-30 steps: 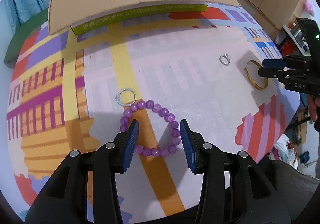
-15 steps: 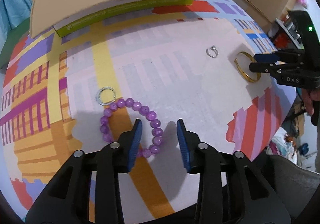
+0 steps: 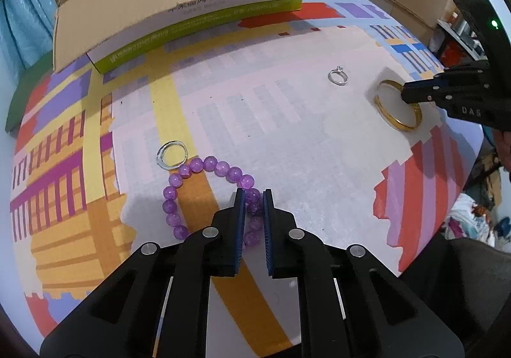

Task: Organize jewelry
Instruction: 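Grasp purple bead bracelet with left gripper while right gripper grasps gold open bangle, then carry both held pieces into the box and open both grippers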

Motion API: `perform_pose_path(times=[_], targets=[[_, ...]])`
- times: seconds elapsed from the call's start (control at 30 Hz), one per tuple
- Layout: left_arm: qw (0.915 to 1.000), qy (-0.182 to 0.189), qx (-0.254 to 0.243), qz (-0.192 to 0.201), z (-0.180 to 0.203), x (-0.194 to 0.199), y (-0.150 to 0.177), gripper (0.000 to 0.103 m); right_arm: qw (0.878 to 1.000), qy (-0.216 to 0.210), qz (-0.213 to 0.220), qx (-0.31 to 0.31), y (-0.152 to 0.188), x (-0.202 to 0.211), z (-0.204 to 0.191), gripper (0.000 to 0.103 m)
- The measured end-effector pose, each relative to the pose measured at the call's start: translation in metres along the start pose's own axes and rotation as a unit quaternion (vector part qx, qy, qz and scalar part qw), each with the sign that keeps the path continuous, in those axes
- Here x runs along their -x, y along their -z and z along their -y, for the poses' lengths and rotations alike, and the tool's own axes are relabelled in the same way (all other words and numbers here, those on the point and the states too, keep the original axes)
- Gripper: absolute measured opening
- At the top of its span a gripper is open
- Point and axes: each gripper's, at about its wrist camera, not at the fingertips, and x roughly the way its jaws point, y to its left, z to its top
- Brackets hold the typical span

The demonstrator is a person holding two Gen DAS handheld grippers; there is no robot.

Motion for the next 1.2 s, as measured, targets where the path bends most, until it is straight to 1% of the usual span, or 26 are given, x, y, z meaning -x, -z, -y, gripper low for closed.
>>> perform_pose_path(times=[0.07,0.33,0.57,0.67,0.9,1.2], targets=[[1.0000,-0.003,-0.001,0.003,0.001,0.001,0.001,0.009,1.000,-0.002,-0.001,0.000,0.000,0.000,-0.001,0.003],[1.0000,0.007,0.000,0.002,0.002,0.005,0.001,0.008,1.000,-0.015,0.001,-0.015,0.000,0.001,0.002,0.002],[0.9997,0.016,0.004,0.015,0.004,0.023,-0.006,0.008,1.000,-0.020,0.013,-0.011,-0.002,0.014,-0.002,0.002],[0.9997,0.012,0.001,0.022,0.003,0.032,-0.010,0.008,1.000,-0.019,0.023,-0.008,-0.005,0.023,-0.004,0.002],[0.9988,0.025,0.004,0.042,0.000,0.058,-0.024,0.008,0.999,-0.012,0.049,0.009,-0.021,0.049,-0.010,0.002],[0.9968,0.009,-0.010,0.079,-0.007,0.091,-0.050,0.008,0.996,0.001,0.084,0.041,-0.054,0.082,-0.023,0.002]])
